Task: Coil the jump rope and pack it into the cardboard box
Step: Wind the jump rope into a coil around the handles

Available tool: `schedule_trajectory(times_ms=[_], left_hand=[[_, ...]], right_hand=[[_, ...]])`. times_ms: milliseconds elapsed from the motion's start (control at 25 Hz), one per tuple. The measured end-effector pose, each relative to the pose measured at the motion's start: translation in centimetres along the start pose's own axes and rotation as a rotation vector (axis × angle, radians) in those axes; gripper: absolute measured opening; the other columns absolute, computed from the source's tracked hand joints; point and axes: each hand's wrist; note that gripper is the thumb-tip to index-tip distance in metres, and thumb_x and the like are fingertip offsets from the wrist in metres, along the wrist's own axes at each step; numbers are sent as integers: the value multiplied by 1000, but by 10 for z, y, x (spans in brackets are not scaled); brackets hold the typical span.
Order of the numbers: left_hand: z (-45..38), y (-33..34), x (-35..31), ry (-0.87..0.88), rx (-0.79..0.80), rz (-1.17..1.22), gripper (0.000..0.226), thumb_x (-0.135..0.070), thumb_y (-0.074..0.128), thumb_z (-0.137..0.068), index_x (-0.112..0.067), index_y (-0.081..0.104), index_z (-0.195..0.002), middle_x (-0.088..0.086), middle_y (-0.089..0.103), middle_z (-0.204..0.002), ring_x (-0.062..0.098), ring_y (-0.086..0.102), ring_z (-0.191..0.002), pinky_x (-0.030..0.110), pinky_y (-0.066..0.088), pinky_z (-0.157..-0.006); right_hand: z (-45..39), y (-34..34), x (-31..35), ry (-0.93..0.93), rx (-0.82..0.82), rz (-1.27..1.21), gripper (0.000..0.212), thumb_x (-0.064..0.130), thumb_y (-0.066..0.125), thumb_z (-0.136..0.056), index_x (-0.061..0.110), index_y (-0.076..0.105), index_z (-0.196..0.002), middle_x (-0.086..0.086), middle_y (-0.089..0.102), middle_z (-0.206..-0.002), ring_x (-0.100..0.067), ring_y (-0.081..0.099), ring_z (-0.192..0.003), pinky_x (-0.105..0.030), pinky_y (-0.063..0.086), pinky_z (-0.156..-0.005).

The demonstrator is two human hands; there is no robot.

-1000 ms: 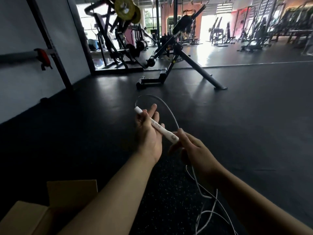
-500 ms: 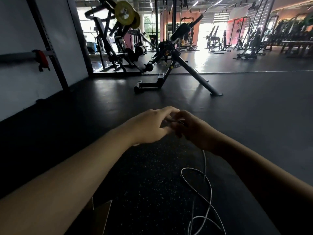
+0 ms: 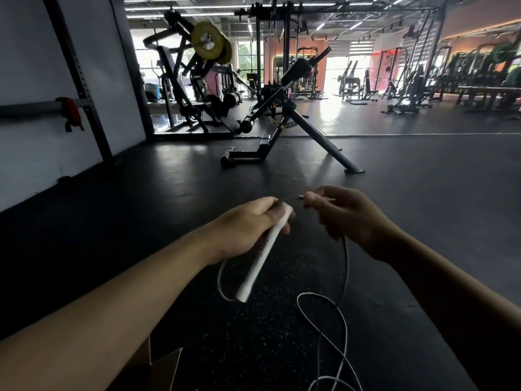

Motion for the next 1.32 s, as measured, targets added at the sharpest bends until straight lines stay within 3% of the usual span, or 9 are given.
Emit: schedule_trajectory(times_ms=[120, 200, 280, 440, 600, 840, 1000, 1200, 1320], left_hand=[[-8, 2, -5, 19, -367, 623, 27, -28, 40, -109, -16, 63, -113, -10, 68, -80, 5, 43, -59, 18, 40, -57], [-17, -4, -14, 31, -554, 908, 25, -24, 40, -109, -10, 58, -119, -3, 66, -85, 6, 38, -57, 21, 34, -56], [-23, -6, -24, 19, -671, 1063, 23, -23, 41, -109, -7, 54, -120, 2, 64, -90, 7, 38, -56, 22, 33, -51], [-30, -3, -37, -151, -922, 1118, 32, -27, 42, -109, -2, 57, -122, 0, 63, -92, 6, 43, -56, 22, 38, -49], [-28, -2, -43, -161, -930, 1123, 34, -27, 45, -108, -2, 61, -124, -2, 61, -83, 6, 52, -59, 21, 47, -52], [-11, -1, -35, -94, -808, 1077, 27, -18, 46, -107, -2, 53, -127, 14, 67, -110, 17, 67, -84, 38, 62, -78], [3, -20, -11, -64, -689, 872, 23, -17, 57, -101, -9, 58, -122, 7, 62, -114, 20, 63, -100, 42, 59, -86], [18, -54, -16, 176, -608, -114, 47, -28, 66, -85, -30, 54, -131, -7, 54, -137, 11, 51, -124, 22, 41, -94], [11, -64, -57, 358, -350, -455, 38, -42, 50, -98, -34, 55, -135, -6, 63, -134, 13, 56, -122, 34, 45, -98]], right_hand=[[10, 1, -4, 58, -69, -77, 40, 52, 58, -91, 18, 74, -79, -4, 44, -60, -19, 39, -52, -30, 35, -51], [17, 14, -5, 64, -51, -138, 43, 47, 53, -96, 11, 74, -88, -8, 45, -65, -17, 39, -52, -30, 34, -50], [23, 28, -1, 65, -23, -212, 50, 46, 49, -97, 3, 72, -102, -12, 48, -75, -16, 41, -56, -31, 33, -53], [30, 44, 18, 40, -5, -198, 53, 57, 37, -101, 18, 73, -107, -1, 58, -80, -15, 50, -68, -29, 42, -61], [23, 48, 30, -17, -121, -174, 41, 51, 39, -103, 21, 67, -102, 1, 53, -81, -9, 46, -60, -24, 40, -52], [9, 45, 49, -33, -223, -313, 33, 42, 47, -105, 15, 60, -93, 1, 56, -65, -6, 40, -46, -18, 33, -41], [5, 34, 61, -57, -39, -256, 33, 41, 43, -106, 18, 49, -83, 4, 40, -58, -9, 30, -46, -25, 23, -43], [0, 19, 77, -33, 101, 37, 35, 40, 41, -107, 15, 49, -82, -1, 39, -61, -10, 32, -46, -21, 27, -41], [-3, 20, 88, -50, 189, 147, 34, 37, 43, -106, 15, 49, -80, 2, 40, -59, -4, 35, -45, -18, 30, -42]])
Point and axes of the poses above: each hand's wrist, its own z-axis away from the middle knuckle, its own y-axis out of the palm, x = y × z
